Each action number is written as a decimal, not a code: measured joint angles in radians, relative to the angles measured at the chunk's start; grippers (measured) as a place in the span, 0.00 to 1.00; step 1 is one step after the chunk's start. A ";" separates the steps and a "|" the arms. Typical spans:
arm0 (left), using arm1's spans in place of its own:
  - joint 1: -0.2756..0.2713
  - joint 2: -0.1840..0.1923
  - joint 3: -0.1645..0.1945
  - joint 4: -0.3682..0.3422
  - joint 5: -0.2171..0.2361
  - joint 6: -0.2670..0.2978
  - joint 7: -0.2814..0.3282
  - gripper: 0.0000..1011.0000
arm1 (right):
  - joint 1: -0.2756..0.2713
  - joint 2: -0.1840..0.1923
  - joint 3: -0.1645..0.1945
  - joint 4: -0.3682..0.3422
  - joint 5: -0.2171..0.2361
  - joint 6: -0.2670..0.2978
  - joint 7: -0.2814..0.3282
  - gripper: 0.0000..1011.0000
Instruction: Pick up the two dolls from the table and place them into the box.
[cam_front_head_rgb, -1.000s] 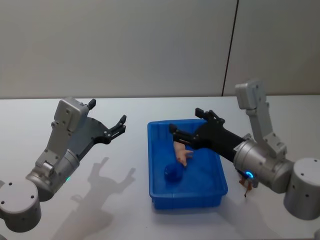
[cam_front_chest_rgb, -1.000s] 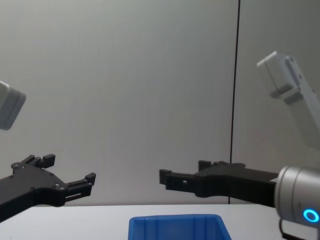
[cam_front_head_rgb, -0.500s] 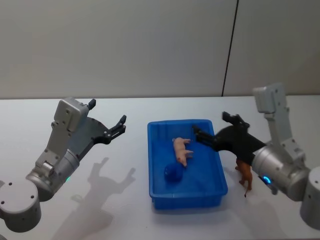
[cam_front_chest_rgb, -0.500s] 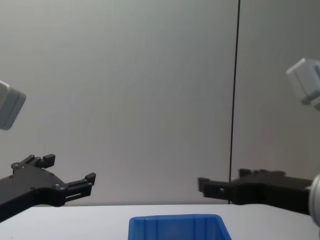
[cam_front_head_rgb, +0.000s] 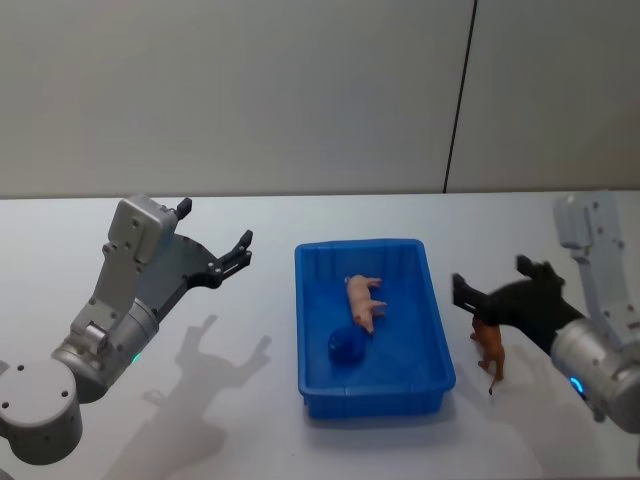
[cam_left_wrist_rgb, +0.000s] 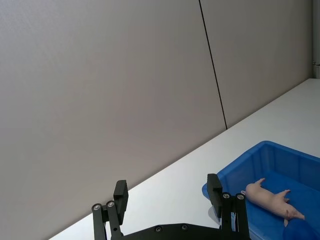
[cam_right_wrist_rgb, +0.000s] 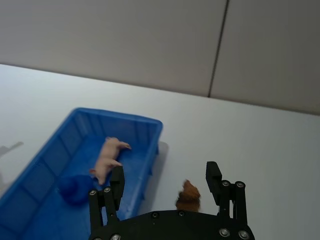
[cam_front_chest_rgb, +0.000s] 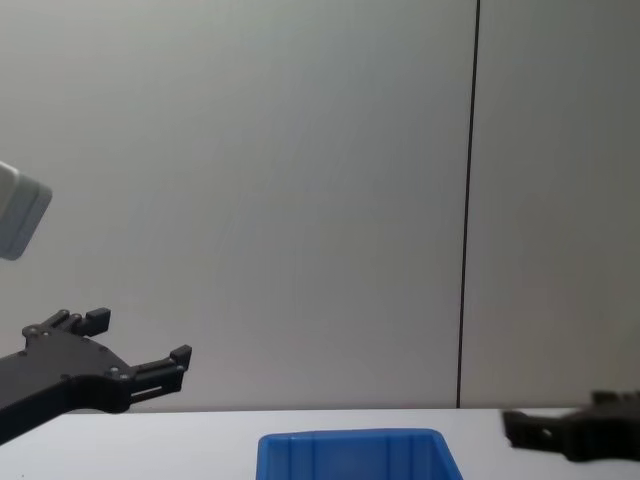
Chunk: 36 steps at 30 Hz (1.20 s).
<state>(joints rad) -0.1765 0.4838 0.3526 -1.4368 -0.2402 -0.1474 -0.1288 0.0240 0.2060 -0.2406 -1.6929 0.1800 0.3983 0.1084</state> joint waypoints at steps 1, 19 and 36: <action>0.000 0.000 0.000 0.000 0.000 0.000 0.000 0.99 | -0.009 0.003 0.003 -0.006 0.001 0.014 -0.020 0.99; 0.000 0.000 0.000 0.000 0.000 0.000 0.000 0.99 | -0.061 0.003 0.023 0.016 0.027 0.104 -0.154 0.99; 0.000 0.000 0.000 0.000 0.000 0.000 0.000 0.99 | -0.010 -0.036 0.012 0.145 0.005 0.076 -0.133 0.99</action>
<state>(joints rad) -0.1765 0.4838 0.3526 -1.4368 -0.2402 -0.1474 -0.1288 0.0141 0.1700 -0.2283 -1.5477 0.1855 0.4740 -0.0246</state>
